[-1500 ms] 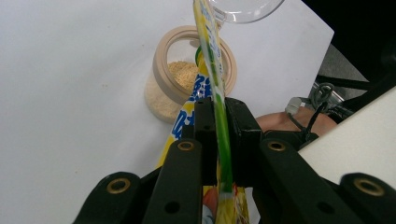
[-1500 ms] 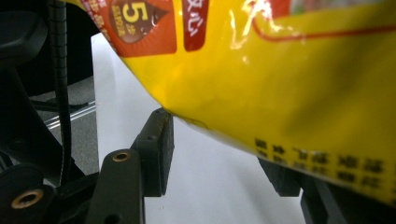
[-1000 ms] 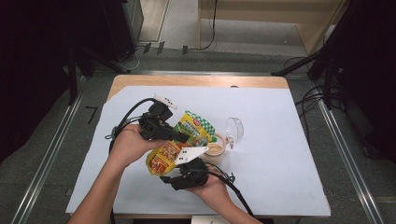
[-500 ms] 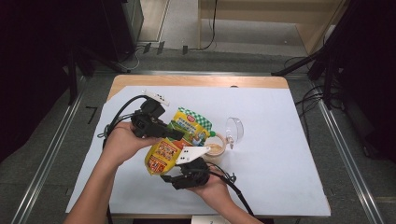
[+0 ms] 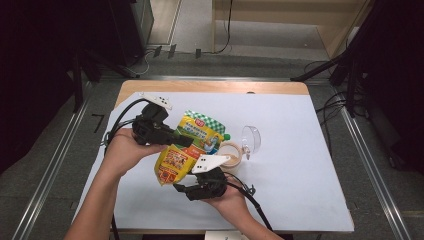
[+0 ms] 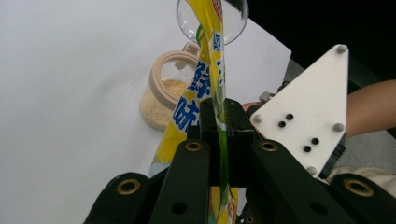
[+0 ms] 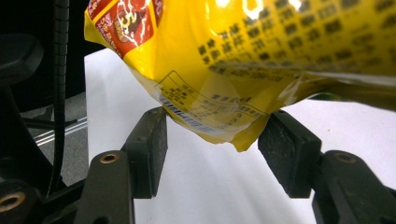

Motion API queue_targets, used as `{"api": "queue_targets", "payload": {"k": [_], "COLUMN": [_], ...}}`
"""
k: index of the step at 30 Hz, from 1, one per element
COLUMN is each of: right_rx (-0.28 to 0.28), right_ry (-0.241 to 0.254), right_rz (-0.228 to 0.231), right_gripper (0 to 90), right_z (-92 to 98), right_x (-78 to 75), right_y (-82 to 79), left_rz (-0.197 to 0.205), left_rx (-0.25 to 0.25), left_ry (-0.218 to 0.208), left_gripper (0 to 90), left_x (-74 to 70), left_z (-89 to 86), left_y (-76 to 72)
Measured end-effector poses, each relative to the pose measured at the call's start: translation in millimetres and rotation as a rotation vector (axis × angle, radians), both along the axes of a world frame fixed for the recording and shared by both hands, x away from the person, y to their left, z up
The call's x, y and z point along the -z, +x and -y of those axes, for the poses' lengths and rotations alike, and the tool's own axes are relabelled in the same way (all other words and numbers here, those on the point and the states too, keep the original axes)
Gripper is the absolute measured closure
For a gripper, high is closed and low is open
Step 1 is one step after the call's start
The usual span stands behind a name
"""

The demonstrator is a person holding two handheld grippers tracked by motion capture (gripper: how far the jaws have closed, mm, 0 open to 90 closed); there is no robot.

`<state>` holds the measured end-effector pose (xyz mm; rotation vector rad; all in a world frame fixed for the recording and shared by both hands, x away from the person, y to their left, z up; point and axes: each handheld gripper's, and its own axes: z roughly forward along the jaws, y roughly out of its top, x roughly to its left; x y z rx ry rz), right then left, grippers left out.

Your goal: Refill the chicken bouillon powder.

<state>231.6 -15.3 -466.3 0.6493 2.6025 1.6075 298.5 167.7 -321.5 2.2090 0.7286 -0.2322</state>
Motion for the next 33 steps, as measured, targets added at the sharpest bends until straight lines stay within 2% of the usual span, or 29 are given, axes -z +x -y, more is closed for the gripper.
{"api": "queue_targets", "payload": {"k": [6, 11, 17, 22, 28, 33], "right_rx": [0.021, 0.030, 0.068, 0.075, 0.054, 0.041], "right_ry": [0.011, 0.026, 0.023, 0.019, 0.037, 0.025], "right_rz": [0.009, 0.004, -0.005, -0.006, -0.024, -0.029], "right_gripper": [42.8, 42.9, 42.9, 43.2, 43.5, 43.5], "right_z": [2.6, 5.3, 9.5, 12.9, 14.2, 13.0], "right_x": [-1.5, -4.0, -6.3, -7.3, -11.4, -10.6], "right_y": [1.5, 2.0, 4.0, 4.8, 2.5, 1.2], "left_rz": [0.000, 0.018, 0.054, 0.066, 0.079, 0.099], "left_rx": [-0.003, -0.011, -0.053, -0.088, -0.130, -0.171], "left_ry": [-0.047, -0.079, -0.102, -0.130, -0.151, -0.157], "left_gripper": [89.2, 89.4, 89.8, 90.0, 89.9, 89.9], "left_x": [-3.8, -8.2, -12.9, -13.8, -6.4, 8.0], "left_z": [-6.1, -13.9, -22.3, -32.0, -40.2, -44.3], "left_y": [-0.1, 0.3, 0.0, 3.1, 10.3, 21.6]}}
